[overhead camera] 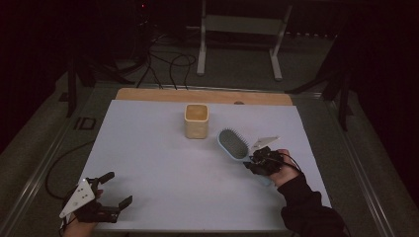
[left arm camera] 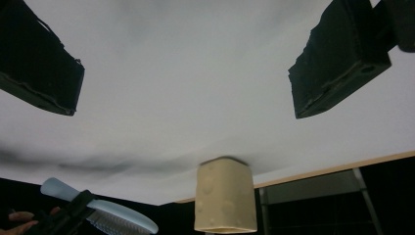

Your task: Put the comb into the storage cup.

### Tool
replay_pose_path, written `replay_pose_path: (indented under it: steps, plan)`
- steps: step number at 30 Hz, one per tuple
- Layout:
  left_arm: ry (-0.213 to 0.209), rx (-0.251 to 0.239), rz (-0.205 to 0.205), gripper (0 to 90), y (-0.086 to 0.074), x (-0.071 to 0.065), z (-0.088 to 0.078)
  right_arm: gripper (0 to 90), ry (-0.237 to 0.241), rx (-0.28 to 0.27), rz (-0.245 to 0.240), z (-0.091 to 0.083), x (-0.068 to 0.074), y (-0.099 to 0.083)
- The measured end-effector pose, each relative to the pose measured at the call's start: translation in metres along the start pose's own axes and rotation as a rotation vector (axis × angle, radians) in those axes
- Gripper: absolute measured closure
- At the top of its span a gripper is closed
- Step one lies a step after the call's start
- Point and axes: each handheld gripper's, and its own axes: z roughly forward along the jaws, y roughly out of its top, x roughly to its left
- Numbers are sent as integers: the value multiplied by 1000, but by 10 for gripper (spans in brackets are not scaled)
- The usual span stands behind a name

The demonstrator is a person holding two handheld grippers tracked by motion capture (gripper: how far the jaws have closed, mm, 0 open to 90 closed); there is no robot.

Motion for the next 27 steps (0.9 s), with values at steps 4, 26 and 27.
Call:
replay_pose_path:
  steps: [4, 26, 27]
  plan:
    - [2, 0, 0, 0, 0, 0, 0, 703, -2, -26, -12, 0, 3, 10]
    - [2, -1, 1, 0, 0, 0, -1, 702, -14, -198, 20, 0, 11, 62]
    - [2, 0, -1, 0, 0, 0, -1, 703, -17, -207, 22, 0, 11, 64]
